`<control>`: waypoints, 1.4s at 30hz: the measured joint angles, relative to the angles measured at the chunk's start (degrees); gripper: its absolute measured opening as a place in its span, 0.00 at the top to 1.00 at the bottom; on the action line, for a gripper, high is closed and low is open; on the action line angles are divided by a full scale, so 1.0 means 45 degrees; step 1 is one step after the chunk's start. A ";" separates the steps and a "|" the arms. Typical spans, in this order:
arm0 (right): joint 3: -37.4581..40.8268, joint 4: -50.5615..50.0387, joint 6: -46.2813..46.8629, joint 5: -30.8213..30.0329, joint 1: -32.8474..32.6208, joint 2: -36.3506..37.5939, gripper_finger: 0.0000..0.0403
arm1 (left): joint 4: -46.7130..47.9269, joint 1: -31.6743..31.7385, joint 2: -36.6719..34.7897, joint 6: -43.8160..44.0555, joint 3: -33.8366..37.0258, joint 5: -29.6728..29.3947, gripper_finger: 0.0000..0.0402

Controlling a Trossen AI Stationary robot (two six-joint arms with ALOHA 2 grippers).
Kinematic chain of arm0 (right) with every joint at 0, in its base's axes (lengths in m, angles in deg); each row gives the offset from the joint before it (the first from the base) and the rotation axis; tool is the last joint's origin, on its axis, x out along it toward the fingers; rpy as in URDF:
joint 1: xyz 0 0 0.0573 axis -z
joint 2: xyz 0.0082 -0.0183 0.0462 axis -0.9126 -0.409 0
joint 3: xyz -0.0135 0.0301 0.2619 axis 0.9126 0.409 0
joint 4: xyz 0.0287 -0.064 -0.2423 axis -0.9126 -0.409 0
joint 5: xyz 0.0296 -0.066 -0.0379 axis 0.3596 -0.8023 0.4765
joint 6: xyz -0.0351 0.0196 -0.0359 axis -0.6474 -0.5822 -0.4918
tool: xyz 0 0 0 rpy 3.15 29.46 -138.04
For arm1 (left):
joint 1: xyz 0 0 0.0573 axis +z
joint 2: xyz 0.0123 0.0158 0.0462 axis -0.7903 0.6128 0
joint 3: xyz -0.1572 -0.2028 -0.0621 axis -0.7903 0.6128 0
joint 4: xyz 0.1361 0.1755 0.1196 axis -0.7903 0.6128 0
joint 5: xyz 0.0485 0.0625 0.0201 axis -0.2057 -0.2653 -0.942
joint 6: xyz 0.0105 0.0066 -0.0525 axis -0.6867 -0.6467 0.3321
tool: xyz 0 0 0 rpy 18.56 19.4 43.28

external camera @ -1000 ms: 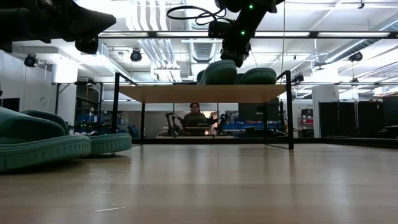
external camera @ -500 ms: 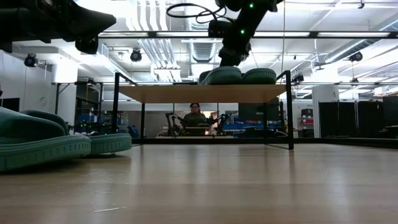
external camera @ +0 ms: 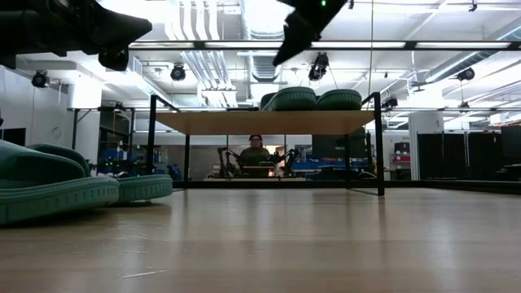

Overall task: Pick and place slides into the shelf
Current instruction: Put the green slides on the shelf

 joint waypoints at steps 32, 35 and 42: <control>0.0021 0.1132 -0.5906 -0.2743 0.0996 -0.1820 0.67 | 0.0253 0.0003 -0.0045 0.0000 0.0000 0.0001 0.94; 0.0021 0.1101 -0.5906 -0.2734 0.1026 -0.1846 0.68 | 0.0250 0.0003 -0.0063 0.0000 0.0000 0.0000 0.94; 0.0021 0.1106 -0.5711 -0.2692 0.1035 -0.1846 0.75 | 0.0250 0.0001 -0.0068 -0.0005 0.0000 0.0000 0.94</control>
